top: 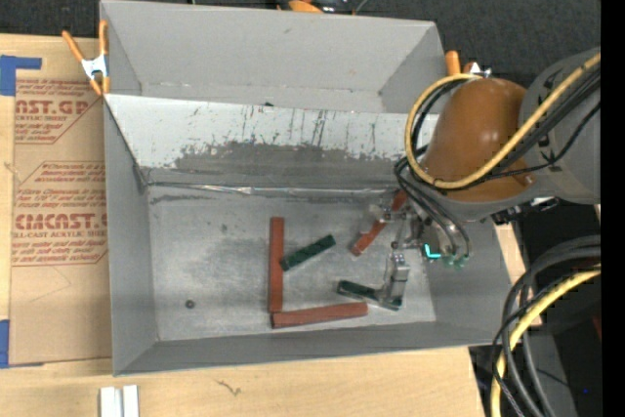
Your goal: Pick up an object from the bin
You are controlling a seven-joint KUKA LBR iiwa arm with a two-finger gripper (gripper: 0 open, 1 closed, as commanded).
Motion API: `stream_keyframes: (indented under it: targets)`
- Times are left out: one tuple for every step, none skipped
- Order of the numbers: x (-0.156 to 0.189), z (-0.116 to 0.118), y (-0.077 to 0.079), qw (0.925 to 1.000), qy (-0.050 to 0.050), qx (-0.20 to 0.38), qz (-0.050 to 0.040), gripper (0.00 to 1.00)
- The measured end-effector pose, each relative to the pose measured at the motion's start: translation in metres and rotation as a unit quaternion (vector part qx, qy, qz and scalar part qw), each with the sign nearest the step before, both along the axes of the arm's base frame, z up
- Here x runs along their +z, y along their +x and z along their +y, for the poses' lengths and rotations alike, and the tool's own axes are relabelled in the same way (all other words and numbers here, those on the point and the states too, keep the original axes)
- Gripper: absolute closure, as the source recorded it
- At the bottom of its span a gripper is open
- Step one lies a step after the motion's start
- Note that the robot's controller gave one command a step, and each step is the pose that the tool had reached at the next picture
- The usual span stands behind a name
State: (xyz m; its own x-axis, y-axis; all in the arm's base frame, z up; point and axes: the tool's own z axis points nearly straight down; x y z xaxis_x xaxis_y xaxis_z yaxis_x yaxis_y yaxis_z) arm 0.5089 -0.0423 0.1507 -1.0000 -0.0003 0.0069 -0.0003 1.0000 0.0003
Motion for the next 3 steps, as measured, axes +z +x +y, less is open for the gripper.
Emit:
stream_keyframes:
  targets:
    - [-0.084,0.013,-0.02,0.9982,0.0,0.06,-0.0033,0.0]
    - [-0.081,0.013,-0.019,0.9982,0.0,0.06,-0.0034,1.0]
    - [0.078,0.005,0.017,0.9991,-0.001,0.041,-0.0086,1.0]
